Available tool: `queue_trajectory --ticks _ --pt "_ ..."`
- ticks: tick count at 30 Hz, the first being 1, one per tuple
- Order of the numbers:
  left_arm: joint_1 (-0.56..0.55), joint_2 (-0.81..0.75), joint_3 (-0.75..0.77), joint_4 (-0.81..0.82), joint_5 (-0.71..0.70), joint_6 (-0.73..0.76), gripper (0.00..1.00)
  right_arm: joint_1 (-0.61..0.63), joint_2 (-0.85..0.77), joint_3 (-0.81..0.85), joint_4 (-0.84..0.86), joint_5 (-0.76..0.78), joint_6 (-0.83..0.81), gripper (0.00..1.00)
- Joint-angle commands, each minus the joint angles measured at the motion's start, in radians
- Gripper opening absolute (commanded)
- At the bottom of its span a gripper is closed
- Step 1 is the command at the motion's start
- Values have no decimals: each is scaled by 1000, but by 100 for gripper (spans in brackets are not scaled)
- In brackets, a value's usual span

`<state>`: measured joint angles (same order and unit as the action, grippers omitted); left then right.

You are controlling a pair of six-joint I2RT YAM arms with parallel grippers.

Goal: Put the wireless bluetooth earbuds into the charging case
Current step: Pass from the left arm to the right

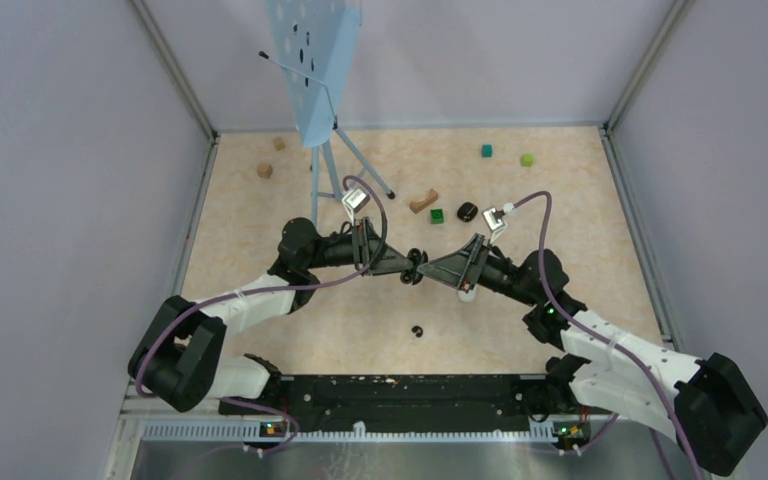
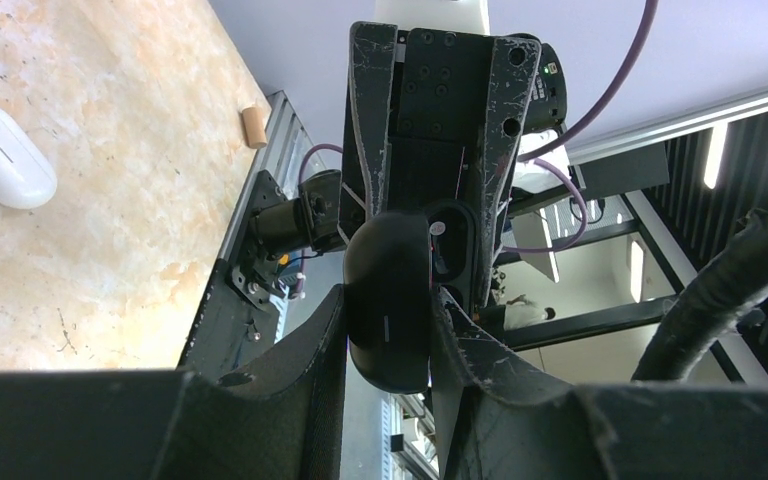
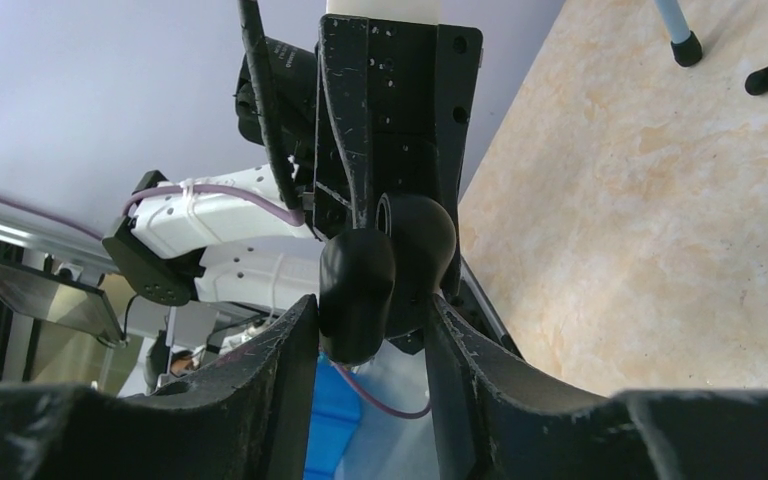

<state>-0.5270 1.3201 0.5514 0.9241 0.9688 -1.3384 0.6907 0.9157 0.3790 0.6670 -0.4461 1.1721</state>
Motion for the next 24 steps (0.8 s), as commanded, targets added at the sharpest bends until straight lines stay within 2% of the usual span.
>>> queue_trajectory --ticks 1,7,13,20,23,24 --pt "1 -3 3 60 14 -7 9 -5 14 20 57 -5 -13 42" --pt "-1 -2 10 60 20 -6 9 -5 20 23 58 -3 -15 39" --pt "0 2 10 58 23 -4 9 -5 21 23 57 -3 -13 31" --pt "0 -2 10 56 24 -2 9 -4 24 28 54 -6 -11 49" --pt "0 -1 11 57 24 -3 9 -4 23 29 53 -5 -11 47" --pt "0 -1 12 56 24 -3 9 -4 23 29 50 -3 -12 42"
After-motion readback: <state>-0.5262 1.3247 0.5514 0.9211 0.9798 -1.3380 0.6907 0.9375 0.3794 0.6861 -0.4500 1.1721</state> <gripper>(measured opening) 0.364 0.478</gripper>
